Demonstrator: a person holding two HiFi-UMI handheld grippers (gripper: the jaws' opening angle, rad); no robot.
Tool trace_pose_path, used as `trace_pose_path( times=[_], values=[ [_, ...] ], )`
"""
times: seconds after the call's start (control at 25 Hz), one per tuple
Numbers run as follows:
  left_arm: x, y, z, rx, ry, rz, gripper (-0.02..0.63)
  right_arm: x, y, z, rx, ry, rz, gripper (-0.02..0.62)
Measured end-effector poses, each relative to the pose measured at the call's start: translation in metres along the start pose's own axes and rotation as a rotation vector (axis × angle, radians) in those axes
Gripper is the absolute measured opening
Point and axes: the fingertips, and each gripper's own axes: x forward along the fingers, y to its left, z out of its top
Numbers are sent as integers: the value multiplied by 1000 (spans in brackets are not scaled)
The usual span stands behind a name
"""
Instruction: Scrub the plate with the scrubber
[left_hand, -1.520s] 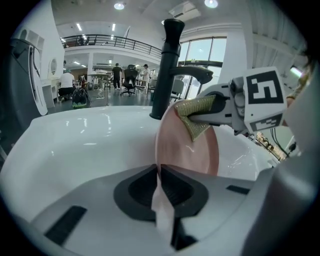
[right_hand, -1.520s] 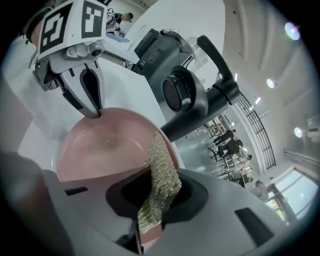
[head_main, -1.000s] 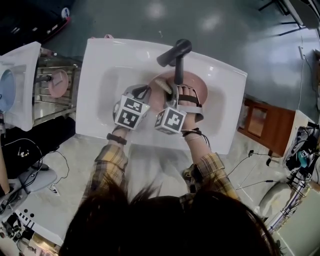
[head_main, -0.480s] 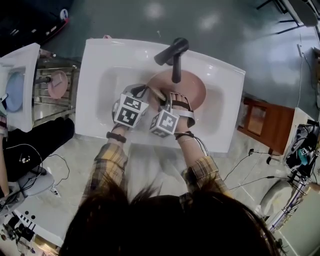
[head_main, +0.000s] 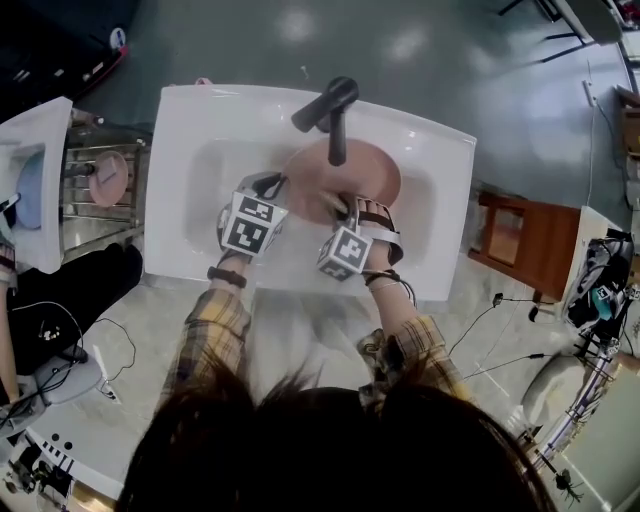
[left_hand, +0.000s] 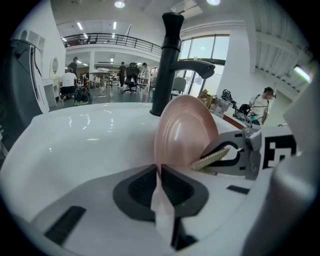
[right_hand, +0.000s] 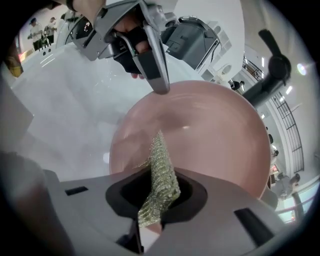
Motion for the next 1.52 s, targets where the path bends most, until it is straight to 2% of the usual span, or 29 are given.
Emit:
trace_pose_path(
  times=[0.28, 0.48, 0.6, 0.68, 0.8, 1.0, 1.24, 1.36, 1.52],
  values=[
    [3, -4, -2, -3, 13, 2, 26, -5, -13, -40, 70, 72, -10, 60],
    [0, -8, -1, 3, 28, 11, 34, -13, -18, -45, 148, 77, 9, 69],
    [-6, -5, 3, 5, 18, 21, 48, -25, -32, -34, 240, 19, 2, 71],
    [-12, -1, 6, -21, -9, 31, 103, -37, -43, -29, 279, -16, -9, 71],
    [-27, 1, 15, -38, -39, 42, 112, -57, -54, -27, 332, -62, -18, 71],
    [-55, -2, 34, -13, -92, 71, 121, -93, -76, -24, 472, -158, -31, 71],
    [-96, -22, 77, -17, -223, 63, 121, -145, -101, -16, 665, -292, -14, 71],
    [-121, -40, 109, -1, -312, 42, 121, -181, -124, 0, 754, -409, -18, 71],
    [-156, -68, 154, 31, -435, -10, 84, -232, -156, 30, 804, -590, -30, 72]
  ],
)
